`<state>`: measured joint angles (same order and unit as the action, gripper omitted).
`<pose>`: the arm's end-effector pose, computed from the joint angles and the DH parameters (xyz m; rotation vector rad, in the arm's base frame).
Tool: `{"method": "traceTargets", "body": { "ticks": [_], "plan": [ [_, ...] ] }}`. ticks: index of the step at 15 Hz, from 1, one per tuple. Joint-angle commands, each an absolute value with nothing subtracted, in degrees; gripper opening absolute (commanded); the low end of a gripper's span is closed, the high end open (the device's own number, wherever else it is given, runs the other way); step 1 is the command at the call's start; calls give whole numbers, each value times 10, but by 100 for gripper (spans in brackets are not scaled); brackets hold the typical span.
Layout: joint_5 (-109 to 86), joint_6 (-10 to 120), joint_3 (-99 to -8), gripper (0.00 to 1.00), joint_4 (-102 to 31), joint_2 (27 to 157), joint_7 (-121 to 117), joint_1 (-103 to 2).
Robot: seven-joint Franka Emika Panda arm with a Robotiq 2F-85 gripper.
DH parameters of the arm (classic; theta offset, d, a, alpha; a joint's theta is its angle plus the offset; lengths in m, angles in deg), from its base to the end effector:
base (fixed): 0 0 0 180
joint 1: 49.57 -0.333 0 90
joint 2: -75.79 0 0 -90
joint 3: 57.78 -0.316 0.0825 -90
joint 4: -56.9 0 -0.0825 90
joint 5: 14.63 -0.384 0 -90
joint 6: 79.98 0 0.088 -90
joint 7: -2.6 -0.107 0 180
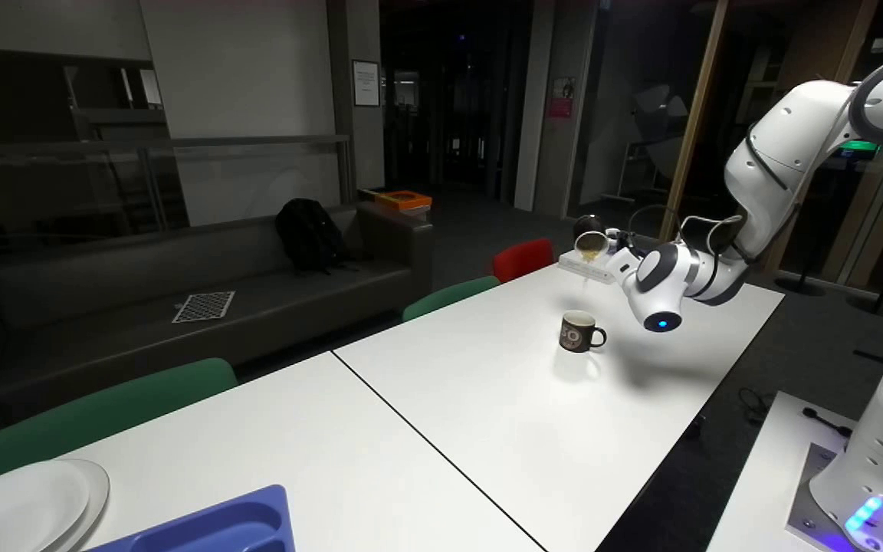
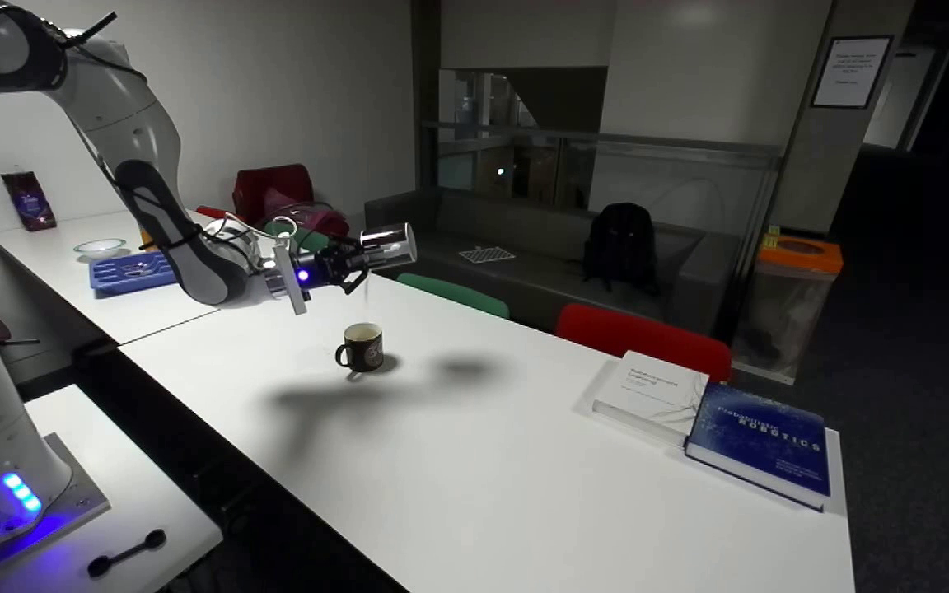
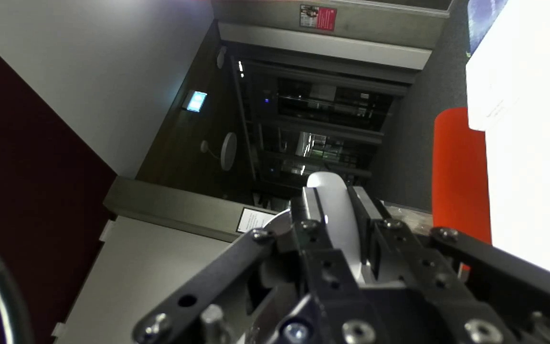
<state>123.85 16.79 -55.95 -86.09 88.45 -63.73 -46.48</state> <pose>0.4827 -0.1056 0.2464 1.2507 0.5933 0.5148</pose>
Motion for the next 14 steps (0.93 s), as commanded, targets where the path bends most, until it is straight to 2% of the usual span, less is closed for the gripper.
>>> {"method": "traceTargets", "body": {
  "ticks": [1, 14],
  "plan": [
    [1267, 148, -558, 5, -878, 851, -634, -459],
    [1293, 150, -548, 5, -875, 849, -634, -454]
  ]
}}
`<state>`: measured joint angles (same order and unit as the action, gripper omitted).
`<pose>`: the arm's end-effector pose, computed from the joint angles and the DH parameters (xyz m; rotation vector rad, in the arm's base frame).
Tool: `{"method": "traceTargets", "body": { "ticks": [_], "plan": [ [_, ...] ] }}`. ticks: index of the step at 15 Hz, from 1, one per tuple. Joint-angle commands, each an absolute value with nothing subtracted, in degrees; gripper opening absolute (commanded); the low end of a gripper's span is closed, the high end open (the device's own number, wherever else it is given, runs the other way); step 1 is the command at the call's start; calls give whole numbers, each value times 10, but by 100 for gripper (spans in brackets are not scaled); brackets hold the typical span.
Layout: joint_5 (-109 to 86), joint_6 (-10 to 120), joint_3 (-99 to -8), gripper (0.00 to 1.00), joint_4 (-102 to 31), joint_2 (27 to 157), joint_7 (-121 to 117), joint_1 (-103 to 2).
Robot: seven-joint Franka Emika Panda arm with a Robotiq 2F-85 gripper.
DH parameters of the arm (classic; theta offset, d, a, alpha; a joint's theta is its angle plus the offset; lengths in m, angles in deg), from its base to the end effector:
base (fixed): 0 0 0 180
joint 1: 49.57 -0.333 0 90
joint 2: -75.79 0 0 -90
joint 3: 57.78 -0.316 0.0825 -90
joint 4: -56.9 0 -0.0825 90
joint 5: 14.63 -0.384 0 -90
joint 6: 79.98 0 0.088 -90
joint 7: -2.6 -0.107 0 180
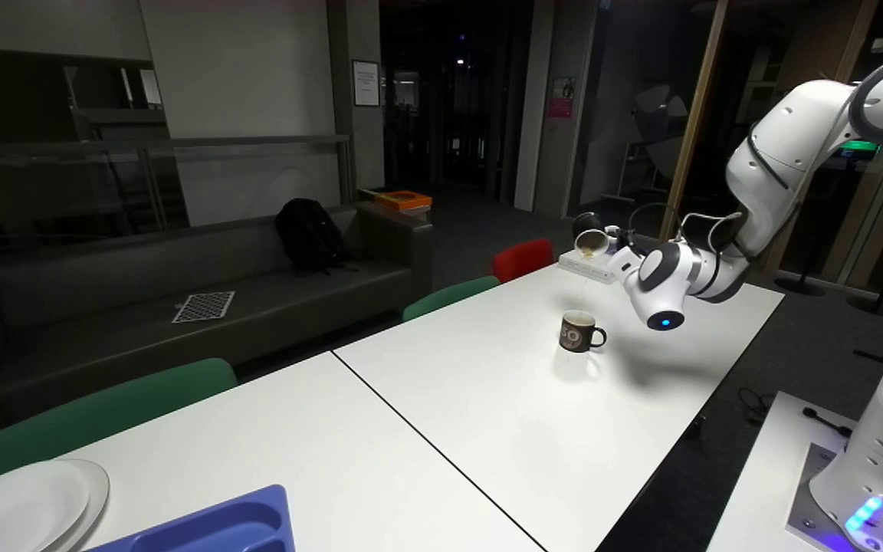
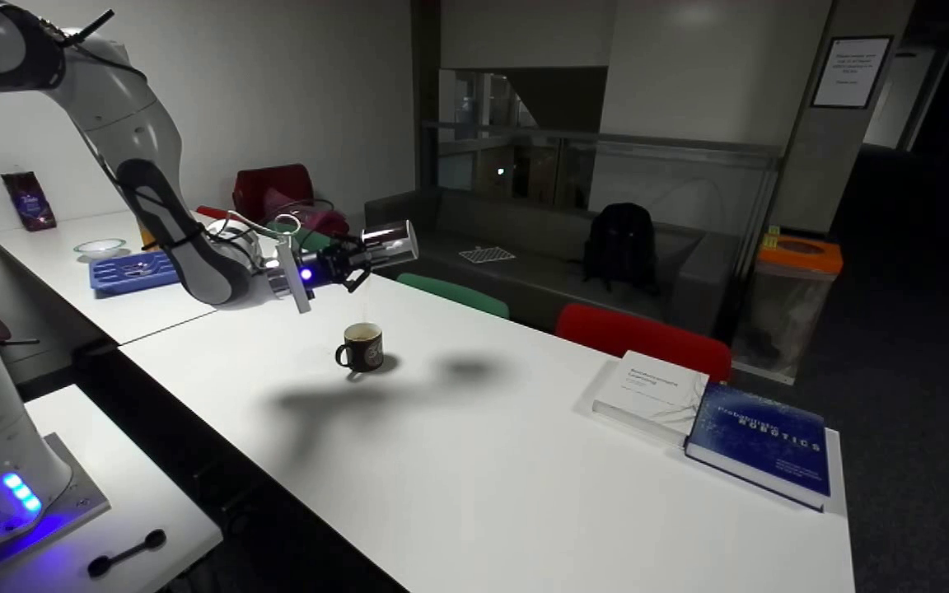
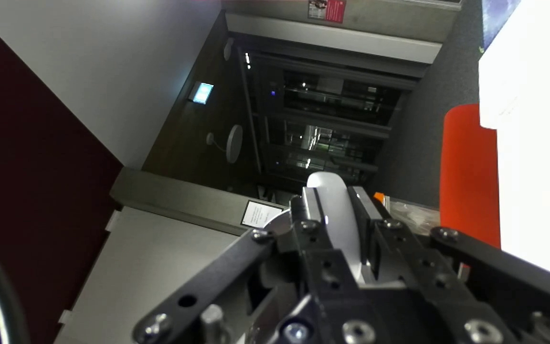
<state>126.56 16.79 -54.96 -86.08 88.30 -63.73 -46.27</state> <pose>0.4837 -0.1126 0.2492 1.2230 0.6122 0.5255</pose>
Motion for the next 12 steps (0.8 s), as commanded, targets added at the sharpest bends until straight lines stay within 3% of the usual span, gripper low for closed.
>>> {"method": "traceTargets", "body": {
  "ticks": [1, 12],
  "plan": [
    [1294, 150, -547, 5, -875, 849, -634, -453],
    [1282, 142, -558, 5, -879, 852, -632, -459]
  ]
}}
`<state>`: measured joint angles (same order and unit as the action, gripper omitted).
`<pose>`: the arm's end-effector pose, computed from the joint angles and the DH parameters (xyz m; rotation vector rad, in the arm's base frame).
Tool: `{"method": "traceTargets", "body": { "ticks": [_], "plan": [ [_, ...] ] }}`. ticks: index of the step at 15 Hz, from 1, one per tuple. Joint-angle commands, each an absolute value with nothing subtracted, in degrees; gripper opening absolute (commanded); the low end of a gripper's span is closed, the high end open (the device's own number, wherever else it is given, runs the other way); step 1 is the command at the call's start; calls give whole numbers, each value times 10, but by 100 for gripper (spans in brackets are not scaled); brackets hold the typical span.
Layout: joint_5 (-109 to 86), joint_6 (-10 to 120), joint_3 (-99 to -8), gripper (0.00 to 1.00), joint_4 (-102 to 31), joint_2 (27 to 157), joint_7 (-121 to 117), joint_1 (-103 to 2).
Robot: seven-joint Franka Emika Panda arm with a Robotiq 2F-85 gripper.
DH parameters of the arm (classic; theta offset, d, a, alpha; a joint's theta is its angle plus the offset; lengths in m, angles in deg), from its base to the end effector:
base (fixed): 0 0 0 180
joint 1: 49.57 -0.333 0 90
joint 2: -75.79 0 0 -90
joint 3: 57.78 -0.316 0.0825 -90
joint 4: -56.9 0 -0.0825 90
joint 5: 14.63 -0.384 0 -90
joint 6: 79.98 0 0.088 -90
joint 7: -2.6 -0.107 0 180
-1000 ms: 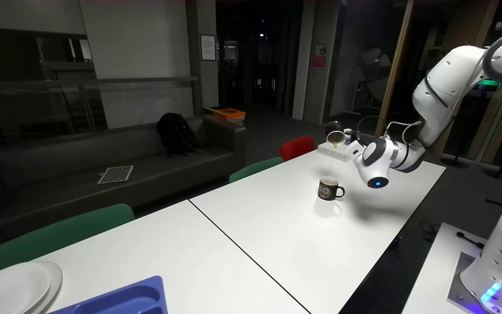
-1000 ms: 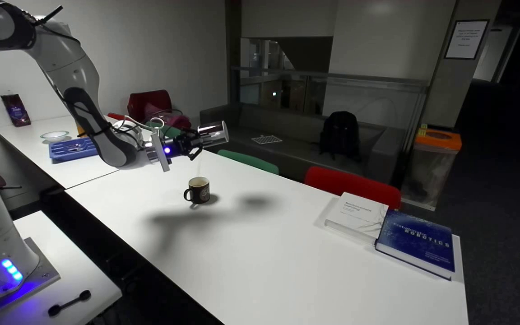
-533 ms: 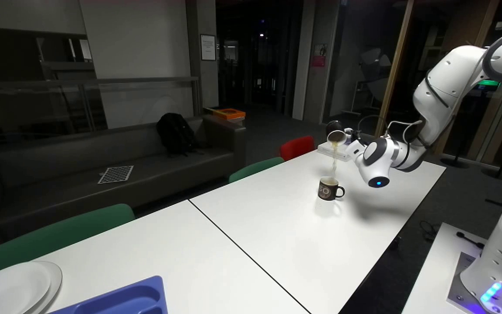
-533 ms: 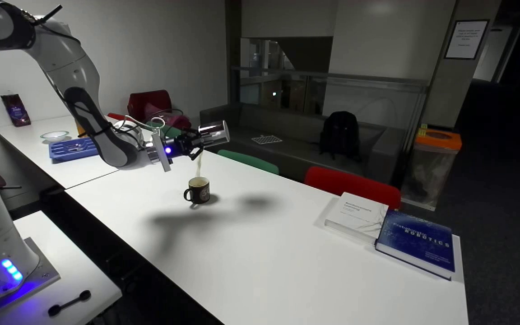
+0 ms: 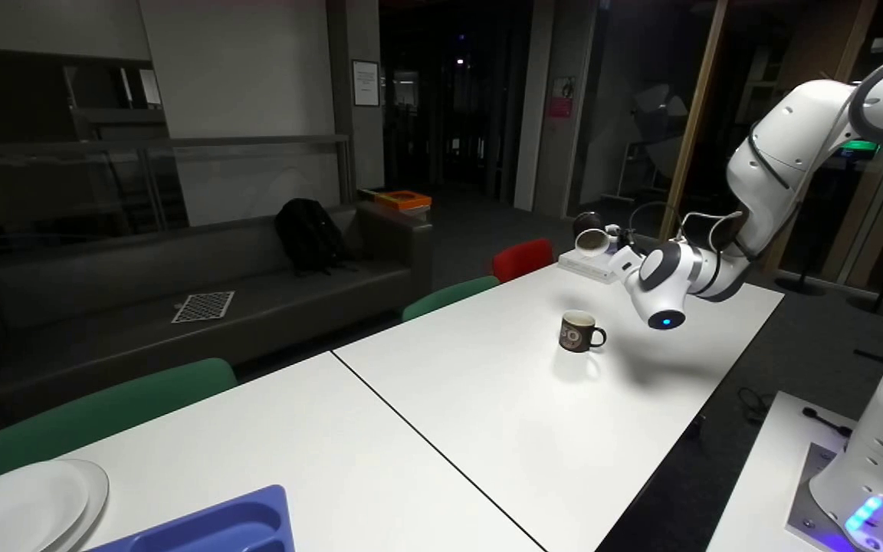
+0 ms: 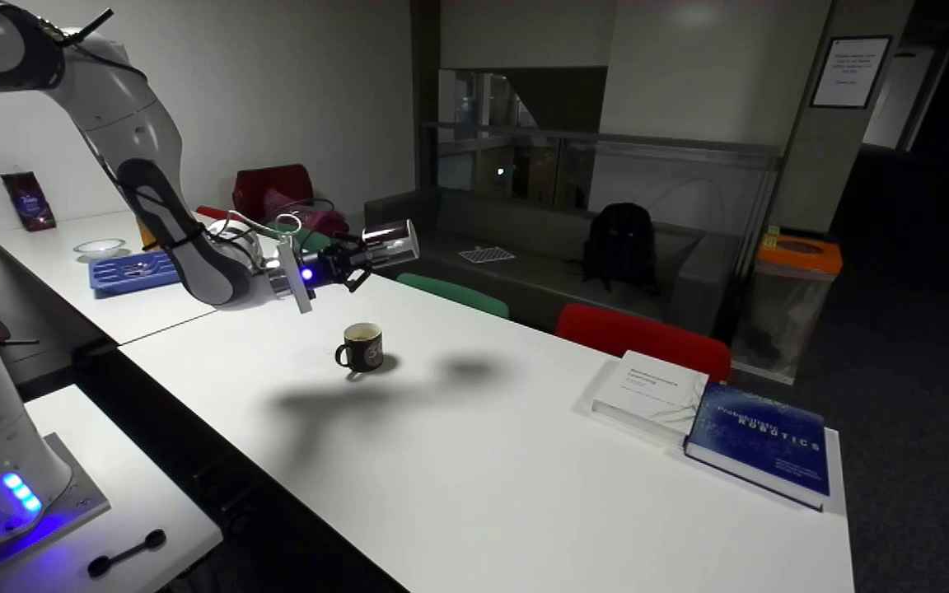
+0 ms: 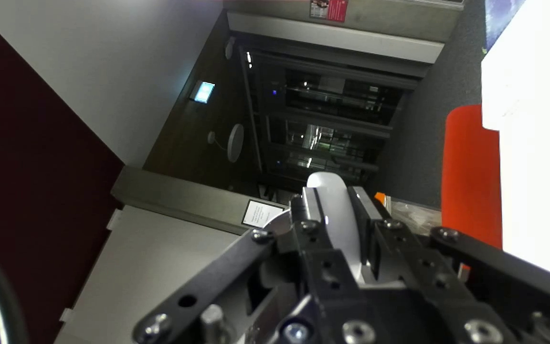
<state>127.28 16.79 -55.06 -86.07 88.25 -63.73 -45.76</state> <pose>0.4838 -0.1152 0.2500 1.2172 0.6155 0.5276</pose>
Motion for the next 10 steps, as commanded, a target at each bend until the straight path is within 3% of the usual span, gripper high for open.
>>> {"method": "traceTargets", "body": {
  "ticks": [1, 10],
  "plan": [
    [1282, 143, -559, 5, -878, 853, -632, -460],
    [1283, 139, -565, 5, -879, 853, -633, -462]
  ]
}}
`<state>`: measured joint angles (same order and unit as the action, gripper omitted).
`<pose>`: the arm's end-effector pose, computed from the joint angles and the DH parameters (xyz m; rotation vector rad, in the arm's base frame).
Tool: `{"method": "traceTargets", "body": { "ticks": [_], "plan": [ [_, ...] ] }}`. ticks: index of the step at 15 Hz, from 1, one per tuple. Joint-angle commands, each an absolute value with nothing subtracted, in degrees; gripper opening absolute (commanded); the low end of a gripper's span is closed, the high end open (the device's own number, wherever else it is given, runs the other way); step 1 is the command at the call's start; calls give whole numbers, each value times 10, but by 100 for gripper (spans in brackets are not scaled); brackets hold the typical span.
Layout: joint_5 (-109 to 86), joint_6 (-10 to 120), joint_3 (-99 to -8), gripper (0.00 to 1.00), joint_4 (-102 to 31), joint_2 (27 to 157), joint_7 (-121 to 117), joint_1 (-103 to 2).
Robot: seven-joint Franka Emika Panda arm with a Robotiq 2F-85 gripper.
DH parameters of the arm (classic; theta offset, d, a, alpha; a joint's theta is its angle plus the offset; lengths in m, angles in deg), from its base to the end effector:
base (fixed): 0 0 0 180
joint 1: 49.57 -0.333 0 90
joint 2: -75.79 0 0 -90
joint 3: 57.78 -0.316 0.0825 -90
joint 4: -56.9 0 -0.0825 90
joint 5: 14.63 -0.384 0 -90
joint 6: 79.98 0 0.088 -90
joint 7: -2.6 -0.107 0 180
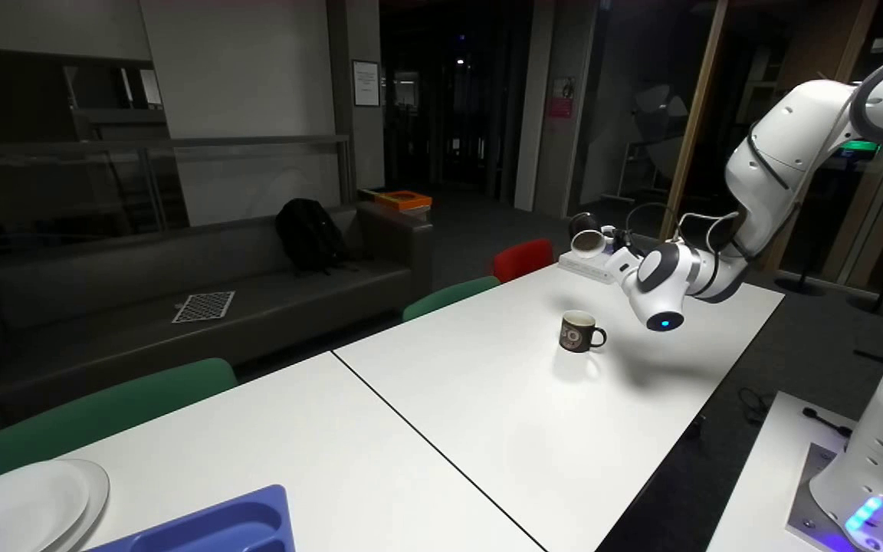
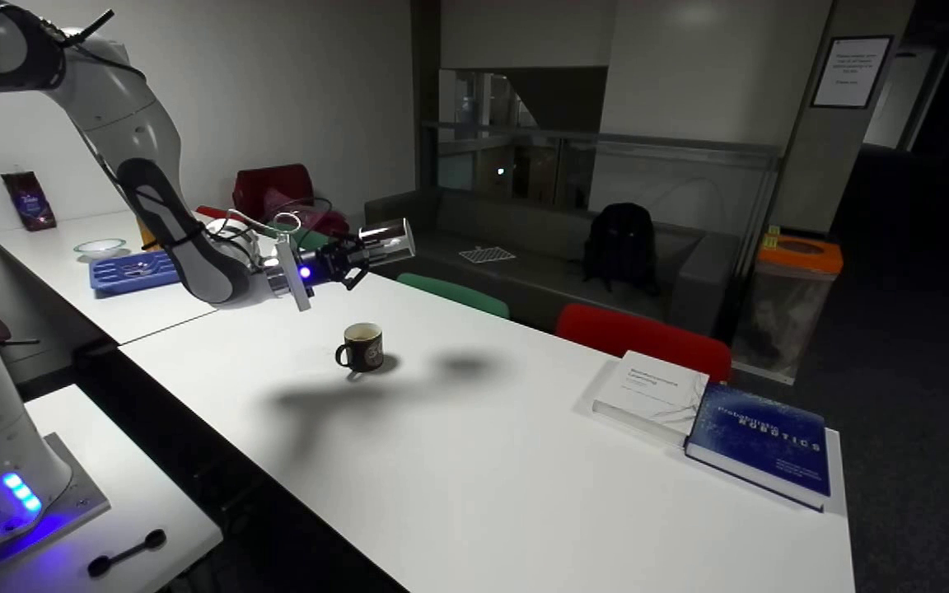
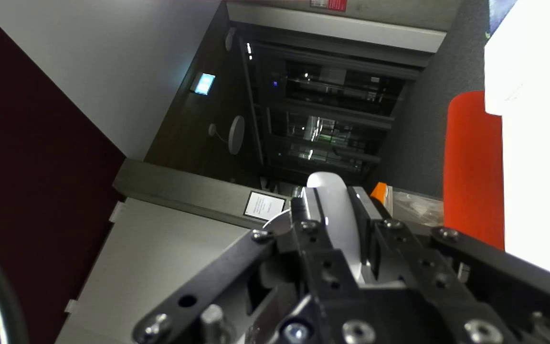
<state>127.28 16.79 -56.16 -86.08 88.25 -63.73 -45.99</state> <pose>0.4862 -0.1038 0.2496 1.2153 0.6291 0.5482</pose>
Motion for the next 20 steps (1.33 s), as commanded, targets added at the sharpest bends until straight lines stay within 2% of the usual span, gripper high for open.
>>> {"method": "traceTargets", "body": {
  "ticks": [1, 20],
  "plan": [
    [1283, 138, -565, 5, -880, 853, -633, -462],
    [1275, 167, -566, 5, -877, 847, -636, -456]
  ]
}}
